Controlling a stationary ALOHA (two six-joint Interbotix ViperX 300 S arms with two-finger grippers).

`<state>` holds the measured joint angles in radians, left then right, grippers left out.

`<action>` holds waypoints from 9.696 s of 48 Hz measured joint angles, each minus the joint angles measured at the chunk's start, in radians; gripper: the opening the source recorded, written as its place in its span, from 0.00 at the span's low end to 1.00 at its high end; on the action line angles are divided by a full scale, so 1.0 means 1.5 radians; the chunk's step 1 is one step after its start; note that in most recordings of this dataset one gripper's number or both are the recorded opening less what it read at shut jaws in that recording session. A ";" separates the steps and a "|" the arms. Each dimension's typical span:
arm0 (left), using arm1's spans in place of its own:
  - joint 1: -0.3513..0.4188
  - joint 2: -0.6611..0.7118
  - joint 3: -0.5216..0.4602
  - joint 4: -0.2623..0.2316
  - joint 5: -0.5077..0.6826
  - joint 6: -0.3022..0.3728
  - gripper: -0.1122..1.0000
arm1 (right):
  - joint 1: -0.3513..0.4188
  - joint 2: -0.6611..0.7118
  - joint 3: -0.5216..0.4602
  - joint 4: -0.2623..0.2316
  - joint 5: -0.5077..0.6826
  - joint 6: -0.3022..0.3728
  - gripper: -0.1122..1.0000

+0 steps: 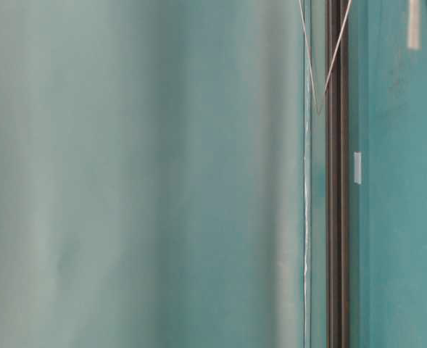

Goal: Insert the wire through the hole in the metal fitting.

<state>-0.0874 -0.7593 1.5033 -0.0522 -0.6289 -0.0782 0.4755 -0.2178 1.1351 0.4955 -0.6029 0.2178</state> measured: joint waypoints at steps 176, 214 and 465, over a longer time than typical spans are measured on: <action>0.008 0.013 0.017 0.000 -0.015 -0.057 0.79 | 0.054 0.218 -0.077 0.180 -0.152 -0.182 0.10; -0.043 0.417 -0.159 0.003 -0.190 -0.047 0.79 | 0.054 0.220 -0.079 0.180 -0.152 -0.183 0.10; -0.098 0.698 -0.412 0.002 -0.149 -0.077 0.01 | -0.012 0.315 -0.208 0.123 -0.144 -0.211 0.10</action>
<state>-0.2347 0.2884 0.8851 -0.0491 -0.8529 -0.1933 0.4571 0.2546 0.8237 0.6796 -0.8191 -0.0982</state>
